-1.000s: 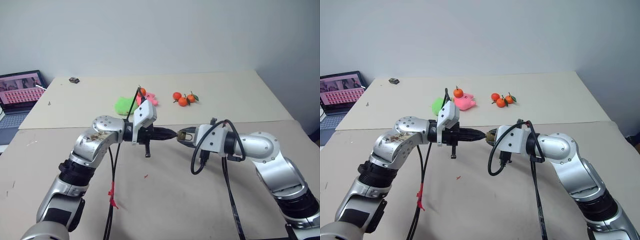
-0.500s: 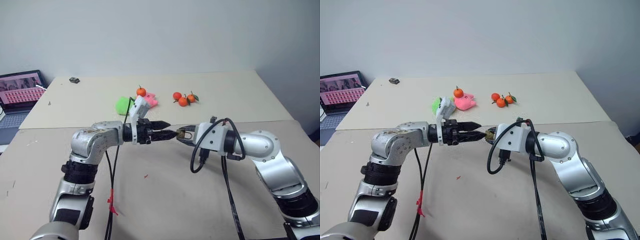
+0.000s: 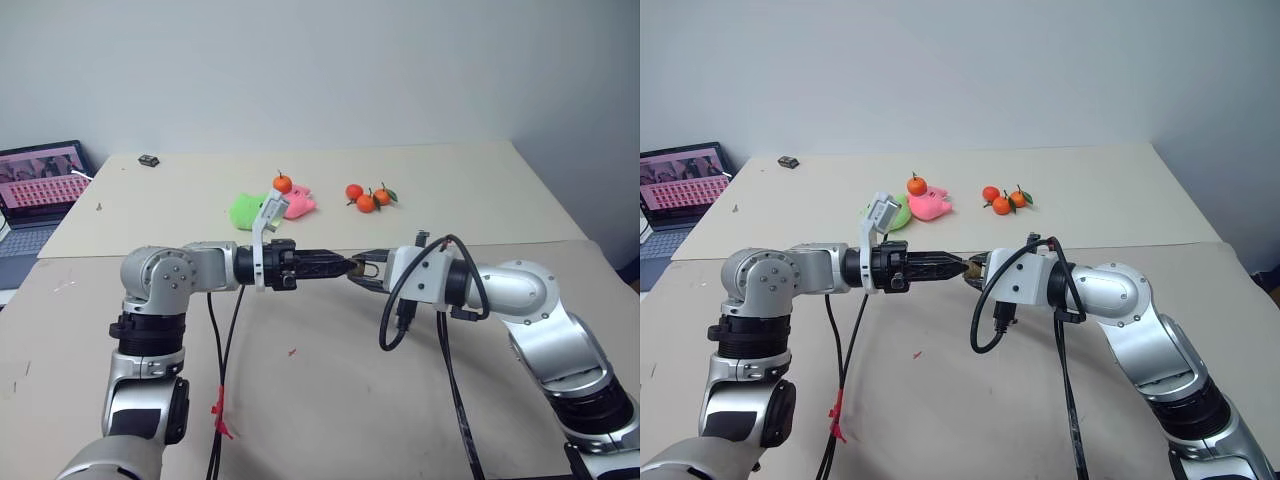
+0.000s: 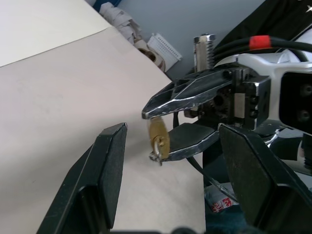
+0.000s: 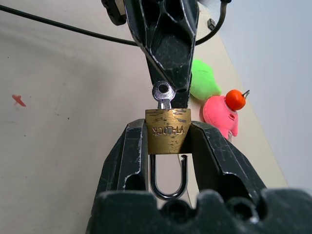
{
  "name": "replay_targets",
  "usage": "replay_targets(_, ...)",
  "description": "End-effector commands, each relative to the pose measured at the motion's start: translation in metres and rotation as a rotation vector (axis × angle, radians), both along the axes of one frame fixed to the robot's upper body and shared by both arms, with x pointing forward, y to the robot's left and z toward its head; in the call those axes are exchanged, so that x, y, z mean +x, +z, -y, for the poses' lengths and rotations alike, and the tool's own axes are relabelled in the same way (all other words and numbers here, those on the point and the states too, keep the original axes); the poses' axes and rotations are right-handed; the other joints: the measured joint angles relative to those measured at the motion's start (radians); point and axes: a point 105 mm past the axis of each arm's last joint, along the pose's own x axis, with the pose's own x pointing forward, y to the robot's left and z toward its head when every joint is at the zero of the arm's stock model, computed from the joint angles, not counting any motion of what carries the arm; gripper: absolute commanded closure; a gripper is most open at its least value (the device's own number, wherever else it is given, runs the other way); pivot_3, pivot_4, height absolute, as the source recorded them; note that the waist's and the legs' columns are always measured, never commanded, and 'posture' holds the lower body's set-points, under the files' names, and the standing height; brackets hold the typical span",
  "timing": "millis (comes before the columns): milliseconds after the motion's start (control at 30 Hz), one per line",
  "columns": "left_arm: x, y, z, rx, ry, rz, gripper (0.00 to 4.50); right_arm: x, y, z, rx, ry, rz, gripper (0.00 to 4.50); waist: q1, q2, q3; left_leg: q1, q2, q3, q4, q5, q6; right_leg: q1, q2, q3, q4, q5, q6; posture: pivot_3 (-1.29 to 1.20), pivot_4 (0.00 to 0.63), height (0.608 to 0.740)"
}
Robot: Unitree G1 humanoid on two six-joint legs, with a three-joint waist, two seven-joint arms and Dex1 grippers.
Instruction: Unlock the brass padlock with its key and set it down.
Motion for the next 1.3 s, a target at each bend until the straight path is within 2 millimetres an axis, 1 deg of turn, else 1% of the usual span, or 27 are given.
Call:
replay_targets(33,-0.002,-0.004,-0.001,0.042,-0.006,0.007,1.33,-0.001,0.015,-0.002,0.013,0.012,0.076,3.59,0.0,0.0,0.0,0.0,0.0,0.0,0.0,0.0,0.0,0.0,0.0,0.0,0.0,0.0,0.0,0.0,0.15,0.66)
replay_targets(167,0.003,-0.007,0.001,0.041,0.015,-0.001,1.33,-0.001,0.016,-0.003,0.016,0.016,0.079,3.59,0.0,0.0,0.0,0.0,0.0,0.0,0.0,0.0,0.0,0.0,0.0,0.0,0.0,0.0,0.0,0.0,0.15,0.66)
replay_targets(267,0.008,-0.003,0.005,0.036,0.022,0.015,1.33,-0.002,0.016,-0.004,0.02,0.018,0.077,3.59,0.0,0.0,0.0,0.0,0.0,0.0,0.0,0.0,0.0,0.0,0.0,0.0,0.0,0.0,0.0,0.0,0.15,0.66)
replay_targets(467,0.014,0.005,0.007,0.004,0.031,0.021,1.33,-0.003,0.016,-0.004,0.021,0.016,0.075,3.59,0.001,0.0,0.0,-0.001,0.0,0.0,0.0,0.0,0.0,0.0,0.0,0.0,0.0,0.0,0.0,0.0,0.15,0.66)
replay_targets(667,0.012,0.014,0.012,-0.043,0.012,0.01,1.33,-0.005,0.016,-0.004,0.021,0.016,0.072,3.59,0.0,0.0,0.0,-0.001,0.0,0.0,-0.001,0.0,0.0,0.0,0.0,0.0,0.0,0.0,0.0,0.0,0.15,0.66)
replay_targets(800,0.011,0.006,0.013,-0.006,0.015,0.016,1.33,-0.006,0.016,-0.004,0.022,0.017,0.072,3.59,-0.001,0.0,0.0,-0.001,0.0,0.0,-0.001,0.001,-0.001,0.0,0.0,0.0,0.0,0.0,0.0,0.0,0.15,0.66)
replay_targets(933,0.01,0.002,0.014,0.003,0.013,0.011,1.33,-0.006,0.017,-0.004,0.022,0.019,0.073,3.59,0.0,-0.001,0.0,-0.001,0.0,0.0,0.0,0.001,-0.001,0.0,0.0,0.0,0.0,0.0,0.0,0.0,0.15,0.66)
replay_targets(1033,0.008,-0.002,0.015,0.018,0.005,0.003,2.05,-0.006,0.017,-0.004,0.022,0.02,0.074,3.59,-0.001,-0.001,0.0,-0.001,0.0,0.0,-0.001,0.001,-0.002,0.0,0.0,0.0,0.0,0.0,0.0,0.0,0.15,0.66)
replay_targets(1167,0.009,-0.009,0.015,0.046,0.016,-0.011,3.59,-0.006,0.018,-0.004,0.021,0.021,0.075,3.59,0.0,-0.001,0.0,-0.001,0.0,0.0,-0.001,0.001,-0.002,0.0,0.0,0.0,0.0,0.0,0.0,0.0,0.15,0.66)
replay_targets(1200,0.009,-0.009,0.015,0.043,0.017,-0.012,3.83,-0.006,0.018,-0.004,0.021,0.02,0.075,3.59,0.0,-0.001,0.0,-0.001,0.0,0.0,-0.001,0.001,-0.002,0.0,0.0,0.0,0.0,0.0,0.0,0.0,0.15,0.66)
replay_targets(1233,0.01,-0.007,0.015,0.034,0.015,-0.014,4.21,-0.006,0.018,-0.004,0.021,0.02,0.074,3.59,0.0,-0.001,0.0,-0.001,0.0,0.0,-0.001,0.001,-0.002,0.0,0.0,0.0,-0.001,0.0,0.0,0.0,0.15,0.66)
replay_targets(1267,0.01,-0.006,0.015,0.026,0.013,-0.017,4.46,-0.006,0.018,-0.004,0.02,0.019,0.074,3.59,0.0,-0.001,0.0,-0.001,0.0,0.0,-0.001,0.001,-0.002,0.0,0.0,0.0,-0.001,0.0,0.0,0.0,0.15,0.66)
replay_targets(1300,0.01,-0.005,0.015,0.021,0.012,-0.017,4.47,-0.006,0.018,-0.004,0.02,0.019,0.074,3.59,0.0,-0.001,0.0,-0.001,0.0,0.0,-0.001,0.001,-0.002,0.0,0.0,0.0,-0.001,0.0,0.0,0.0,0.15,0.66)
